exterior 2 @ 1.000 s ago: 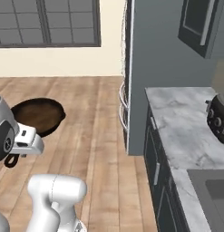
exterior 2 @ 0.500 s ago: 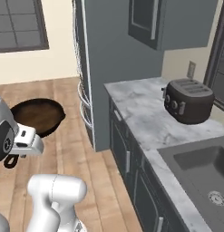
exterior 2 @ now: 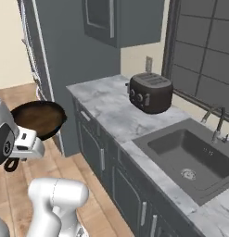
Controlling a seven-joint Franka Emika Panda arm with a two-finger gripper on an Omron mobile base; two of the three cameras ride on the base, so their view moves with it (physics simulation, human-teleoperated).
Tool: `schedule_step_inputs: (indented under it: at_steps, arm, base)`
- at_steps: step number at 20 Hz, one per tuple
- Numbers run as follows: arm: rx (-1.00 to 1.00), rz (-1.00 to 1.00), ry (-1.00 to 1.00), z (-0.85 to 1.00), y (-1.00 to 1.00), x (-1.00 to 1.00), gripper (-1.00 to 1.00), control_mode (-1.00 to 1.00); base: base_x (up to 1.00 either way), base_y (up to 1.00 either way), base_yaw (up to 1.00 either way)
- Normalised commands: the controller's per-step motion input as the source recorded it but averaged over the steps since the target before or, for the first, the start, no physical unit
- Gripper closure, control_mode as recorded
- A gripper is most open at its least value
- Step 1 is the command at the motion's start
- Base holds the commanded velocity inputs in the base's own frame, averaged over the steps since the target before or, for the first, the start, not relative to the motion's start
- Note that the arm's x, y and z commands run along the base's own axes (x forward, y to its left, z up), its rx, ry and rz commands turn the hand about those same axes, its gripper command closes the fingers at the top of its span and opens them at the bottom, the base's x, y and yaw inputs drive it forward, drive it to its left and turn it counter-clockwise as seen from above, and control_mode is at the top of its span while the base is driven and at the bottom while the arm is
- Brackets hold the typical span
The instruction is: Move the pot and pan from the stove into the sink.
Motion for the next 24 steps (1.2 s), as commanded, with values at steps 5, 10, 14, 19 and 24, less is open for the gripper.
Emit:
schedule_step_inputs:
  at_steps: [5, 10, 14, 19, 24]
  arm:
    - [0.00, 0.00, 0.00, 0.00, 0.00, 0.00, 1.00, 1.00]
    - [0.00, 0.00, 0.00, 0.00, 0.00, 0.00, 1.00, 1.00]
    - [0.00, 0.00, 0.00, 0.00, 0.00, 0.00, 1.00, 1.00]
    - [0.00, 0.00, 0.00, 0.00, 0.00, 0.00, 1.00, 1.00]
    - [0.00, 0.00, 0.00, 0.00, 0.00, 0.00, 1.00, 1.00]
  base:
    - [0.11, 0.00, -0.45]
    - [0.11, 0.00, -0.46]
    - [0.12, 0.00, -0.45]
    - [0.12, -0.01, -0.45]
    - [0.11, -0.05, -0.45]
